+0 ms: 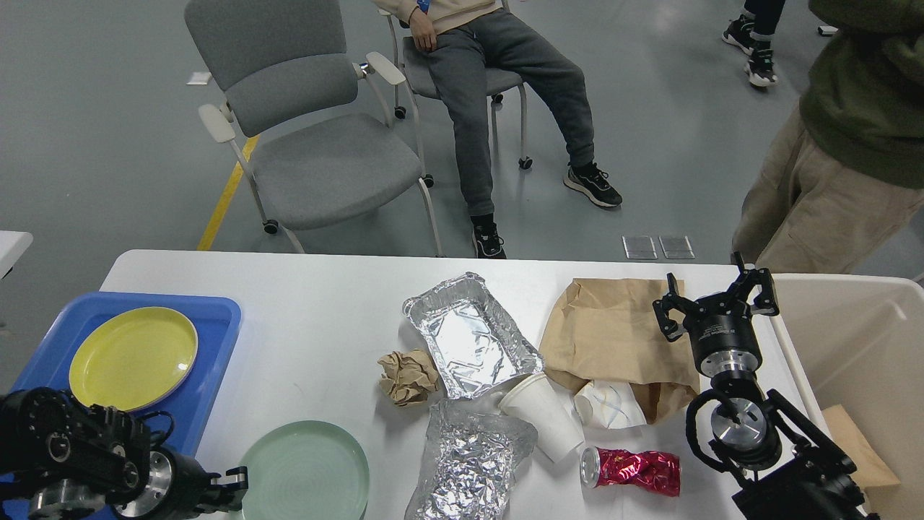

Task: Tidy desktop
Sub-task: 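Grasp and lift the pale green saucer with the left gripper, then lay the pale green saucer onto the yellow plate on the tray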

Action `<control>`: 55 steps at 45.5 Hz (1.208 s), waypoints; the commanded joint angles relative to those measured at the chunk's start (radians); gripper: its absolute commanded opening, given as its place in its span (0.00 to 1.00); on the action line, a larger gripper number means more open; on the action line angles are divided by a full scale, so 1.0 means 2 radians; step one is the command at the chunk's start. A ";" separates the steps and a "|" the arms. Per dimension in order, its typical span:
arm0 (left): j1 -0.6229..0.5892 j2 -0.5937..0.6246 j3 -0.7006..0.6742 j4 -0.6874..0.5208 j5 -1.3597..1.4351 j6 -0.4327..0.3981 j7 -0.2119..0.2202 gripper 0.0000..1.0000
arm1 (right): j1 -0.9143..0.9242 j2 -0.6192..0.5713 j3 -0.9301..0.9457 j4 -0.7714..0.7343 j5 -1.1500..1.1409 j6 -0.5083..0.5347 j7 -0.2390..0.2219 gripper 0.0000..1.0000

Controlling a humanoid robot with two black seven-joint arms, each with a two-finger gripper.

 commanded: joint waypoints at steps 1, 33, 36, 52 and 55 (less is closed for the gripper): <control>-0.054 0.032 0.011 -0.030 0.002 -0.027 0.001 0.00 | 0.000 0.000 0.000 0.000 0.000 -0.001 0.000 1.00; -0.473 0.035 0.194 -0.101 -0.066 -0.297 -0.010 0.00 | 0.000 0.000 0.000 0.000 0.001 -0.001 0.000 1.00; -0.472 0.030 0.195 -0.100 -0.073 -0.295 -0.010 0.00 | 0.000 0.000 0.000 0.000 0.000 0.000 0.000 1.00; -0.341 0.039 0.203 0.090 -0.106 -0.301 -0.044 0.00 | 0.000 0.000 0.000 0.001 0.001 0.000 0.000 1.00; -0.296 0.047 0.201 0.140 -0.121 -0.301 -0.044 0.00 | -0.001 0.000 0.000 0.001 0.000 -0.001 0.000 1.00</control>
